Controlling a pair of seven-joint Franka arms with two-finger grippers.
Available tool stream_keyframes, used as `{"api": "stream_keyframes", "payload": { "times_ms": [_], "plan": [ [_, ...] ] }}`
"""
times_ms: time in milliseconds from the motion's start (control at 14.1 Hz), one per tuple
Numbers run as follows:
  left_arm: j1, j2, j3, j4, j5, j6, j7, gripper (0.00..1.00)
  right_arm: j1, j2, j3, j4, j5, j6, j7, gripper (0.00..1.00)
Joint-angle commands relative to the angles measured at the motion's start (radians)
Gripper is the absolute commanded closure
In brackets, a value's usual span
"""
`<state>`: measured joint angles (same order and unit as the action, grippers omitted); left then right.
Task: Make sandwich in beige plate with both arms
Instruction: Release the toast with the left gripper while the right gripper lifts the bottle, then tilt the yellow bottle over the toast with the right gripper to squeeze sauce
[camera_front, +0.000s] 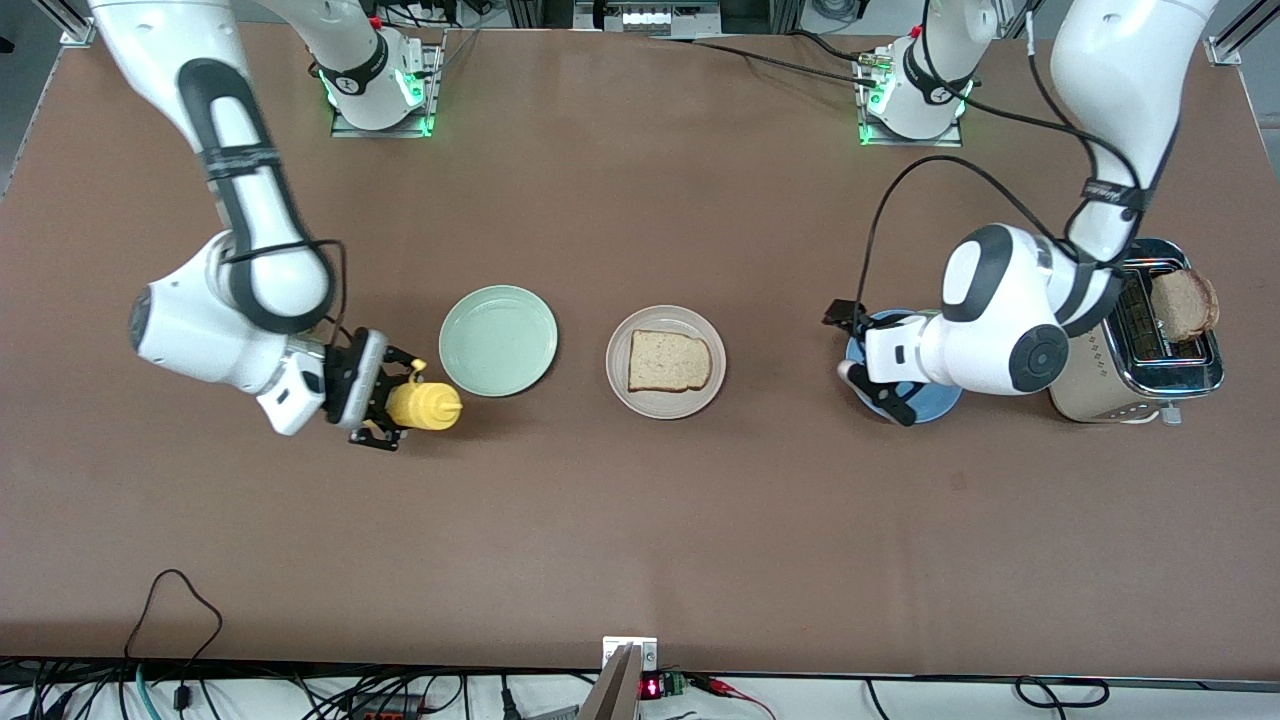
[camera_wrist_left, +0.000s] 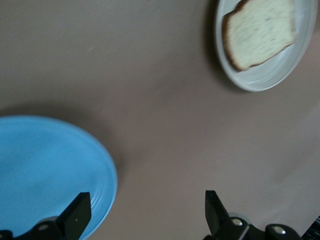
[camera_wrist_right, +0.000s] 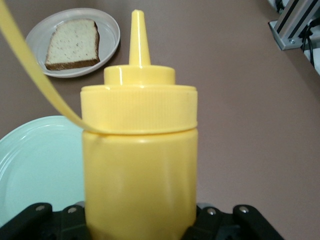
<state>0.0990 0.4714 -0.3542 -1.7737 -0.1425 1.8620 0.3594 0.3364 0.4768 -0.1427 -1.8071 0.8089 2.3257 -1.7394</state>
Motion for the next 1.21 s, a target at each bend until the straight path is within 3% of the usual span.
{"api": "stream_keyframes", "payload": {
  "times_ms": [0,213,355,497,639,922,1135],
  "plan": [
    [0.010,-0.051,0.000,0.023,0.166,-0.108,-0.143,0.00,0.090,-0.030,-0.009,0.011,-0.164,0.055,0.196,0.65],
    [0.010,-0.051,-0.005,0.100,0.314,-0.242,-0.258,0.00,0.168,-0.030,-0.011,0.052,-0.386,0.058,0.418,0.65],
    [0.010,-0.051,-0.003,0.189,0.316,-0.332,-0.328,0.00,0.229,-0.030,-0.009,0.075,-0.610,0.055,0.613,0.65],
    [0.004,-0.043,-0.009,0.349,0.313,-0.461,-0.343,0.00,0.301,-0.029,-0.009,0.084,-0.832,0.046,0.823,0.64],
    [-0.004,-0.033,-0.003,0.459,0.314,-0.562,-0.338,0.00,0.364,-0.021,-0.009,0.097,-0.995,0.002,0.964,0.64],
    [0.007,-0.030,0.000,0.606,0.314,-0.557,-0.332,0.00,0.502,0.045,-0.009,0.192,-1.291,-0.185,1.204,0.63],
    [0.008,-0.020,0.046,0.649,0.305,-0.465,-0.338,0.00,0.588,0.127,-0.009,0.280,-1.416,-0.317,1.290,0.63]
  ]
}}
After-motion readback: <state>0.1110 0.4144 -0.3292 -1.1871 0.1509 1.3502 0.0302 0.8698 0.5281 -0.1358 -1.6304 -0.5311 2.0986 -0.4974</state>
